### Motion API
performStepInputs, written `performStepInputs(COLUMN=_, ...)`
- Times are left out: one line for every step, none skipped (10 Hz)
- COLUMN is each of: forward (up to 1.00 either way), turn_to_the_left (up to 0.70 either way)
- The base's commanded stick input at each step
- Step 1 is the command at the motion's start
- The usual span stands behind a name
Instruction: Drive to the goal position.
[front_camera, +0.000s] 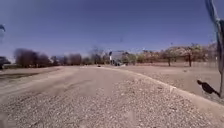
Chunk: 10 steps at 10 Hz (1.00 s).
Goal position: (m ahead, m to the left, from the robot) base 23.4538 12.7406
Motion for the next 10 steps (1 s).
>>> performStepInputs(forward=0.70, turn_to_the_left=0.00)
performStepInputs(forward=0.70, turn_to_the_left=0.00)
performStepInputs(forward=0.70, turn_to_the_left=0.00)
performStepInputs(forward=0.70, turn_to_the_left=0.00)
performStepInputs(forward=0.70, turn_to_the_left=0.00)
performStepInputs(forward=0.70, turn_to_the_left=0.00)
performStepInputs(forward=0.70, turn_to_the_left=0.00)
performStepInputs(forward=0.70, turn_to_the_left=0.00)
performStepInputs(forward=0.70, turn_to_the_left=0.00)
performStepInputs(forward=0.70, turn_to_the_left=0.00)
